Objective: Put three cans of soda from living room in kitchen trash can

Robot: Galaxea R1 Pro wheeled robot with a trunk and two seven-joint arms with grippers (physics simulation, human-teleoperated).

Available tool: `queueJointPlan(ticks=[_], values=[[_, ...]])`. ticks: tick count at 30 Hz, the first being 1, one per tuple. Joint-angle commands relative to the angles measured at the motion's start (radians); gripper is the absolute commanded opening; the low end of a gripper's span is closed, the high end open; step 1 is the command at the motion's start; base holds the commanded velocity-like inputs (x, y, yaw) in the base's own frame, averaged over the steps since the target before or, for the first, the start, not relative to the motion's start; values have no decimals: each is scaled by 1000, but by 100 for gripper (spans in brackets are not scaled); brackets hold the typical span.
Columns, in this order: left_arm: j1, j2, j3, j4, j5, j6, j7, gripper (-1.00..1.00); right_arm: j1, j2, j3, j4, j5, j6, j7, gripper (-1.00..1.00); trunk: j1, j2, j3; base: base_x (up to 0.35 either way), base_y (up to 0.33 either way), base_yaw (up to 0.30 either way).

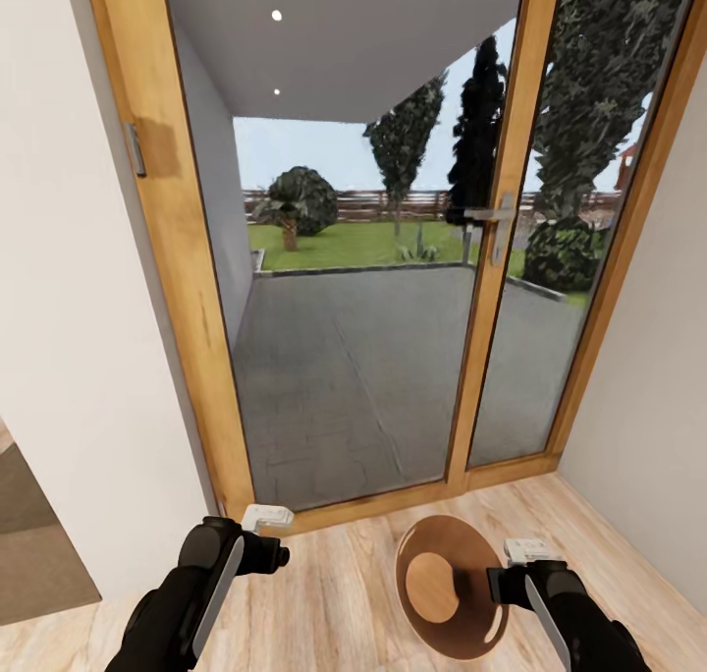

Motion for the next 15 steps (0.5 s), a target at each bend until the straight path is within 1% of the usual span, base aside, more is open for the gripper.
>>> queueJointPlan(ticks=[1,15], values=[[0,0,0,0,0,0,0,100,0,0,0,-1,-11,0,5,-100,-4,7,3,0,0,0],[0,1,0,0,0,0,-1,100,0,0,-1,-1,-12,-2,3,-100,-58,105,47,0,0,0]])
